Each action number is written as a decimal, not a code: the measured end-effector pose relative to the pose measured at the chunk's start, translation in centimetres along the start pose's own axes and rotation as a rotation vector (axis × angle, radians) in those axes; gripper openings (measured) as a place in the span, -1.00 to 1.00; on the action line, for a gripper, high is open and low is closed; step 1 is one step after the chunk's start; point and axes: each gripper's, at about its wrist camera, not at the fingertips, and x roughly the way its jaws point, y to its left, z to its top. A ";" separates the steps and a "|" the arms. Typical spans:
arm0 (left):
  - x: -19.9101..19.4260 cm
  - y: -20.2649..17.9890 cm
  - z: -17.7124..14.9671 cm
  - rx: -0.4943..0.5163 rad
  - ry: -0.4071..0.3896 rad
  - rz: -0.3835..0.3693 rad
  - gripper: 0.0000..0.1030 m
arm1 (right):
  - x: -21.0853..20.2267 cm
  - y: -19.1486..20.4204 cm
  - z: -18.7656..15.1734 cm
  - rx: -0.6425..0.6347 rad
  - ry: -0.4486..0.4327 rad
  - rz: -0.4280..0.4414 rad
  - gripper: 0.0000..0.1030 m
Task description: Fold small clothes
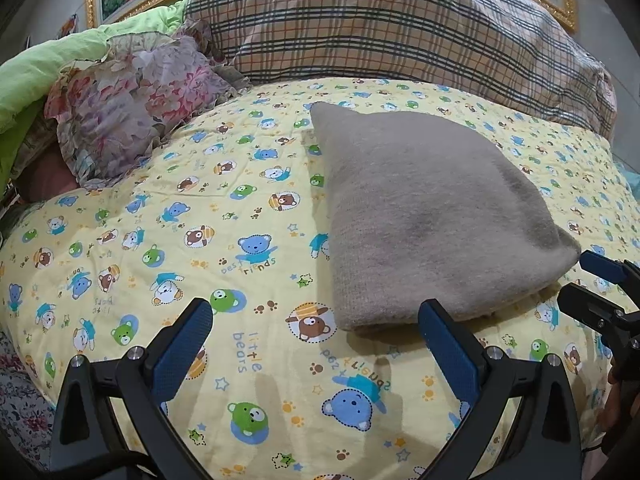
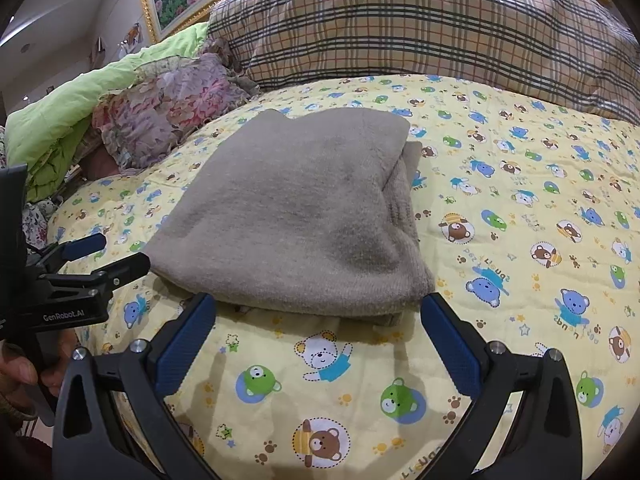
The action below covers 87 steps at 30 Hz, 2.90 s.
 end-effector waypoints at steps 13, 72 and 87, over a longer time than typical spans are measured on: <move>-0.5 0.0 0.0 -0.011 -0.018 -0.008 1.00 | -0.1 0.1 0.1 -0.003 -0.002 0.011 0.98; -1.7 -1.0 0.2 0.014 -0.029 -0.031 1.00 | -0.6 0.2 0.6 -0.043 -0.006 0.045 0.98; -1.8 -1.1 0.3 0.023 -0.031 -0.035 1.00 | -0.5 0.2 0.6 -0.044 -0.006 0.047 0.98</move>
